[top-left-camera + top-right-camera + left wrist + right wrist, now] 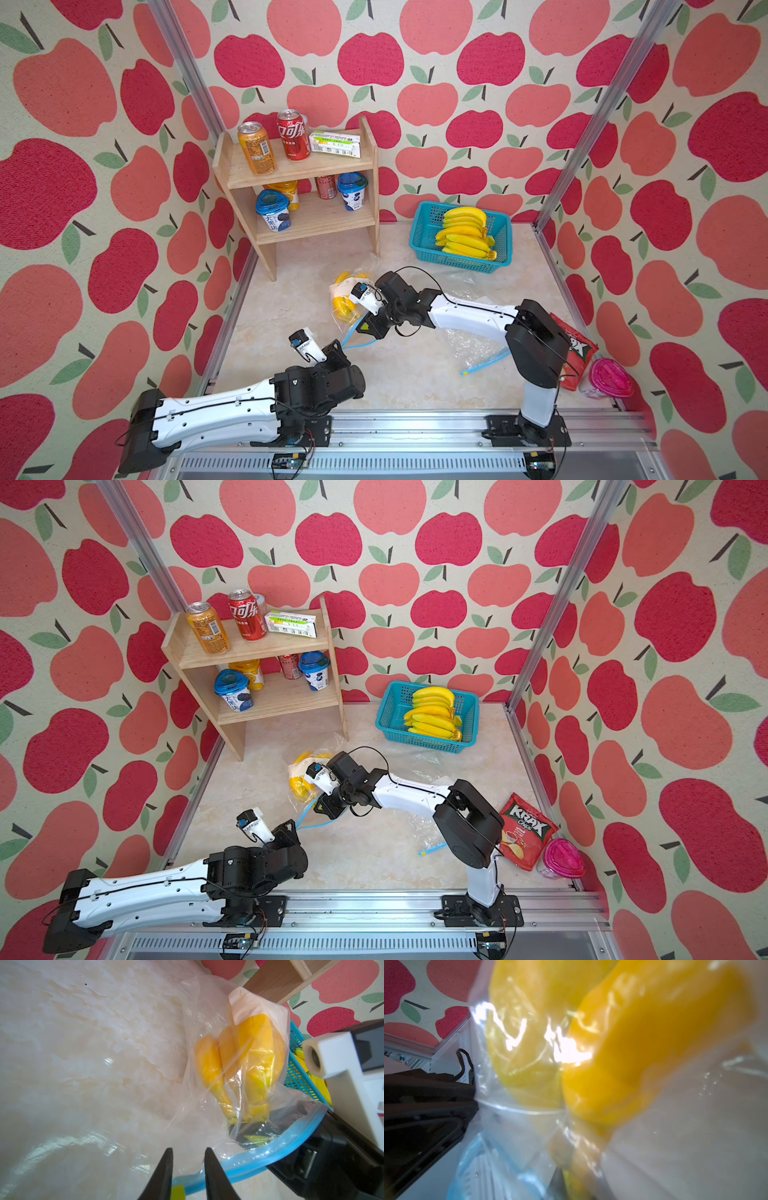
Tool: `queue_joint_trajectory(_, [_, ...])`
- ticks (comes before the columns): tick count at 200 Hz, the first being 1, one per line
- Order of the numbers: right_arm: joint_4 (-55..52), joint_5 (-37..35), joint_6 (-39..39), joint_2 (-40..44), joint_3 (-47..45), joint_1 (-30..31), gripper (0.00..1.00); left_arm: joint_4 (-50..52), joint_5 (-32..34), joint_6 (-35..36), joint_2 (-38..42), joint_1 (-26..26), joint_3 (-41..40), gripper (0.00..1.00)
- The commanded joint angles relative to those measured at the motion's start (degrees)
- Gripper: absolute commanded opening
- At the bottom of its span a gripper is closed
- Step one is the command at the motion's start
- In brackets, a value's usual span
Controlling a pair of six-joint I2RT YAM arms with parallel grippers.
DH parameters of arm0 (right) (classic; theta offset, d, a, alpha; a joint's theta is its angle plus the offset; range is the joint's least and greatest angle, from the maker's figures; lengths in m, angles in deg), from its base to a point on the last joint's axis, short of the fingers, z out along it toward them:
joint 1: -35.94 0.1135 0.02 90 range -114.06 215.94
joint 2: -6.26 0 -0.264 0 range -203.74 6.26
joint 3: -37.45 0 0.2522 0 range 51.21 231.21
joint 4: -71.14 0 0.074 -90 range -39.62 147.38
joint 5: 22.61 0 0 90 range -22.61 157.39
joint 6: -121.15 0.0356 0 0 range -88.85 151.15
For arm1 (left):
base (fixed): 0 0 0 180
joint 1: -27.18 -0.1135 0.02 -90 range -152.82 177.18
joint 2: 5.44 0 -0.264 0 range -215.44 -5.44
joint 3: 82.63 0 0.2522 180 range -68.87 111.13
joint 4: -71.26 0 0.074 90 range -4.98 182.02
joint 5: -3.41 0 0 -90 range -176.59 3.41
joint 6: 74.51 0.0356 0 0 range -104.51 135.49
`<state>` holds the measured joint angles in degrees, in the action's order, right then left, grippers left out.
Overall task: Open the zip-top bag and take out the banana
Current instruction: Pick up the banana from the zipper food storage bag.
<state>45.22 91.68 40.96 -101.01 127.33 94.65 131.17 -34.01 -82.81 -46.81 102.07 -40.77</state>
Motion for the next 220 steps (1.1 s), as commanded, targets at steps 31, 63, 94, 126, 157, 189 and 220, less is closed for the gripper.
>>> queue_joint_trajectory(31, [-6.63, 18.06, 1.94, 7.39, -4.66, 0.52, 0.13, 0.05, 4.99, 2.69, -2.43, -1.73, 2.48, 0.32])
queue_joint_trajectory(63, [-7.52, 19.16, 0.85, 12.32, -10.04, 1.2, 0.15, 1.0, 5.28, -1.55, -7.66, -2.23, 3.44, 0.32])
queue_joint_trajectory(94, [-13.18, 17.51, -0.12, 14.49, -11.05, 2.0, 0.15, 3.38, 7.27, -2.52, -9.31, -2.3, 5.95, 0.31])
queue_joint_trajectory(126, [-14.62, 9.02, -3.11, 17.46, -15.05, 1.69, 0.14, 2.38, 7.2, 6.83, -5.03, -1.28, 9.66, 0.75])
queue_joint_trajectory(157, [-11.82, 9.82, -4.07, 20.5, -19.71, -1.34, 0.12, 12.91, 6.21, -0.47, 5.05, -1.24, 7.0, 0.76])
queue_joint_trajectory(189, [-9.91, 14.15, -5.63, 27.72, -23.83, -4.13, 0.13, -1.1, 4.94, 17.11, 22.62, -2.22, -2.65, 0.75])
queue_joint_trajectory(220, [-8.98, 16.28, -6.71, 30.7, -26.51, -6.45, 0.13, -7.15, -1.61, 25.83, 27.73, -7.73, -6.69, 0.77])
